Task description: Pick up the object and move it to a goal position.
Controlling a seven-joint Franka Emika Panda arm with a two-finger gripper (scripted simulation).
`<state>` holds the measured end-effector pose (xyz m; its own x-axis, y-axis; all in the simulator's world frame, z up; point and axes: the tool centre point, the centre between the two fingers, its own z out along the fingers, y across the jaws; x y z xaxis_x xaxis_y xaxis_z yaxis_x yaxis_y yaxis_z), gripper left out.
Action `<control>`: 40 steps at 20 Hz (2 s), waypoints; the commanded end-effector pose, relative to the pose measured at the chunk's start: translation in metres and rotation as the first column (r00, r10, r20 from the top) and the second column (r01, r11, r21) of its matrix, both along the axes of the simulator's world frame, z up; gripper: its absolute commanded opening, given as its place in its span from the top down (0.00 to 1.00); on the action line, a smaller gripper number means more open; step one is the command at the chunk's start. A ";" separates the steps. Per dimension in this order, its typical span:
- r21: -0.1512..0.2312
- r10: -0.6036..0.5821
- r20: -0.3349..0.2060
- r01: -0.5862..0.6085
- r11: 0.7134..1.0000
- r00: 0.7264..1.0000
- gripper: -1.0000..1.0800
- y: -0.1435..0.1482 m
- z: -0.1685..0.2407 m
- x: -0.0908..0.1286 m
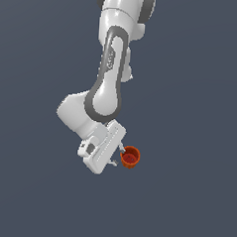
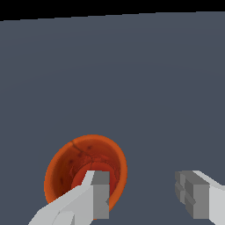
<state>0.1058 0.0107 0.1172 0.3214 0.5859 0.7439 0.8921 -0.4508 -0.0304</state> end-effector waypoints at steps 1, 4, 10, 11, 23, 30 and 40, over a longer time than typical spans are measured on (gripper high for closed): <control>-0.002 0.015 -0.008 -0.015 1.000 1.000 0.38 0.007 -0.012 -0.003; -0.003 0.022 -0.011 -0.022 1.000 1.000 0.38 0.011 -0.017 -0.004; 0.003 0.012 -0.016 -0.012 1.000 1.000 0.38 0.008 -0.024 -0.005; 0.004 0.011 -0.018 -0.011 1.000 1.000 0.38 0.007 -0.026 -0.006; 0.004 0.011 -0.019 -0.011 1.000 1.000 0.38 0.024 -0.045 0.000; 0.004 0.011 -0.020 -0.011 1.000 1.000 1.00 0.028 -0.049 0.002; 0.004 0.012 -0.019 -0.012 1.000 1.000 1.00 0.029 -0.048 0.001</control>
